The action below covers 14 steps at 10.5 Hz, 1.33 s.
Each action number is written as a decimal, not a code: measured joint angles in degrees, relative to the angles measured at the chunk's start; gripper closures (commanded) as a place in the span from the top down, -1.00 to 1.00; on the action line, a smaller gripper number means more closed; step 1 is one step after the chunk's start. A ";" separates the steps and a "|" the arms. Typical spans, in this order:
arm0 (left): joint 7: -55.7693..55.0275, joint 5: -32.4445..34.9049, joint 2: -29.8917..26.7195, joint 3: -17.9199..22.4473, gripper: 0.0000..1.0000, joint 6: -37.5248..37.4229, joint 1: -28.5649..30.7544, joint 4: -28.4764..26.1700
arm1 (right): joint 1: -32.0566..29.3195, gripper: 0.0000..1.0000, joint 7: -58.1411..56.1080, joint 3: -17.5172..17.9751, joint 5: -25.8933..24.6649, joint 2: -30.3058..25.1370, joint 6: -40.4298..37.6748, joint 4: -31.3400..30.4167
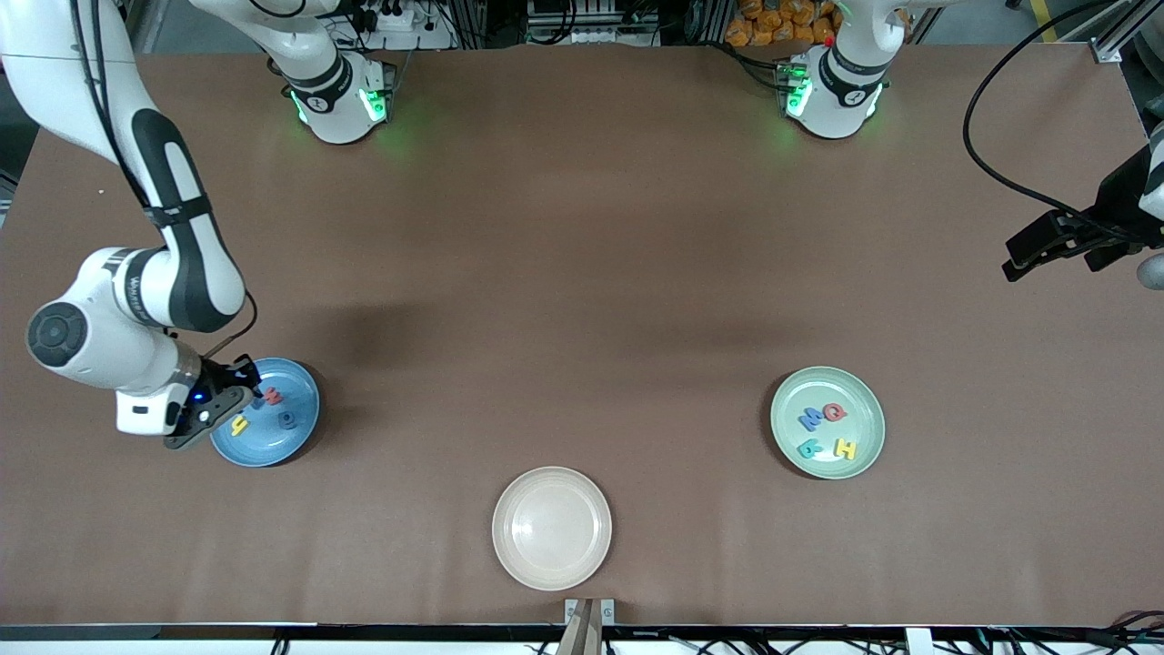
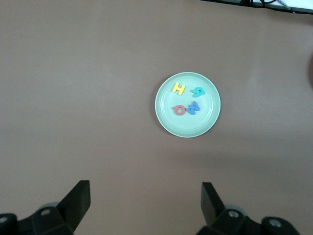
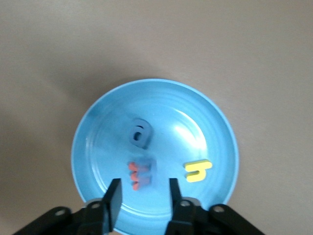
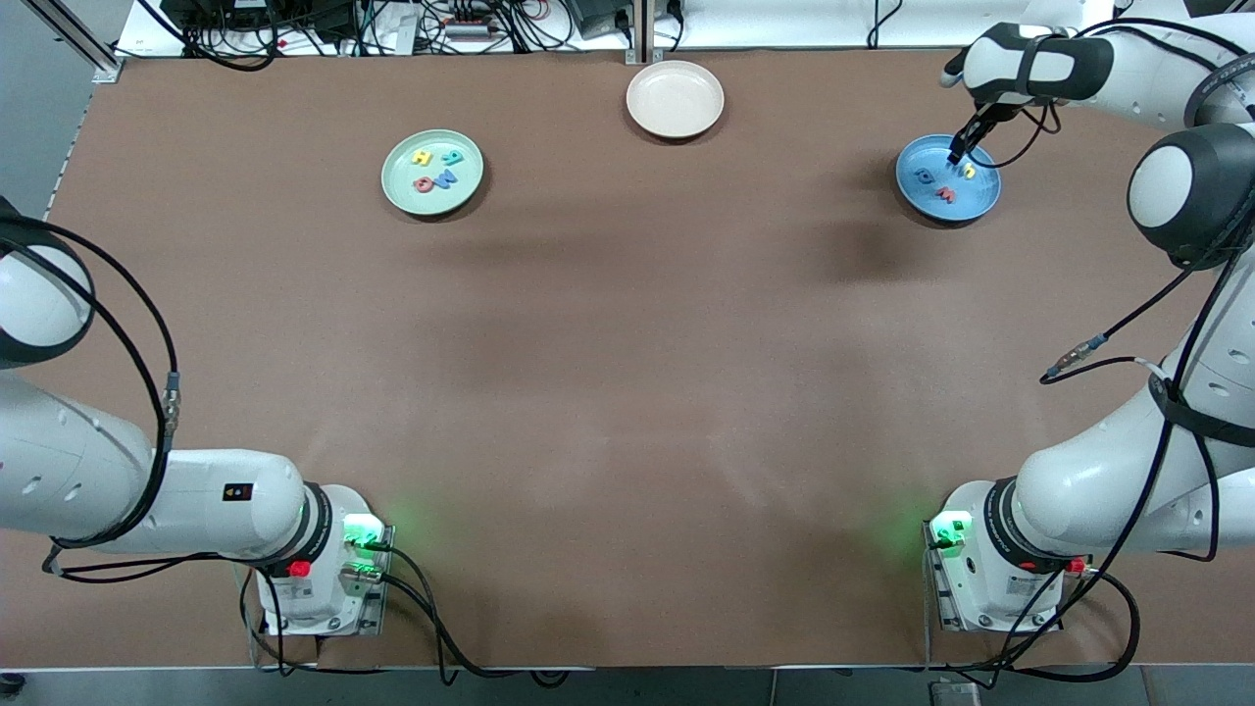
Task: Sort upper and lower case letters into plates
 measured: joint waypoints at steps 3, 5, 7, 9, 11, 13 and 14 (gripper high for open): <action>0.00 0.00 0.00 -0.10 1.00 0.00 -0.01 -0.01 | -0.33 1.00 0.04 0.30 0.04 0.02 -0.30 1.85; 0.00 0.00 -0.03 -0.12 1.00 0.00 0.00 0.00 | -0.24 1.00 0.48 0.78 0.12 -0.11 -3.42 4.13; 0.00 0.00 -0.07 -0.15 1.00 -0.52 0.01 0.00 | 0.23 1.00 5.34 1.27 0.18 -1.61 -9.09 5.30; 0.00 0.00 -0.14 -0.25 1.00 -2.17 0.01 0.12 | 0.78 1.00 13.46 1.96 0.12 -5.01 -16.30 5.23; 0.00 0.00 -0.28 -0.24 1.00 -3.32 0.11 0.50 | 0.85 1.00 20.14 2.01 -0.32 -9.67 -21.98 5.21; 0.00 0.00 -0.39 -0.24 1.00 -4.55 0.08 0.59 | 0.68 1.00 24.12 1.95 -1.51 -15.59 -24.53 5.29; 0.00 0.00 -0.41 -0.26 1.00 -5.12 0.05 0.66 | 0.60 1.00 26.10 1.92 -1.76 -18.40 -24.73 5.38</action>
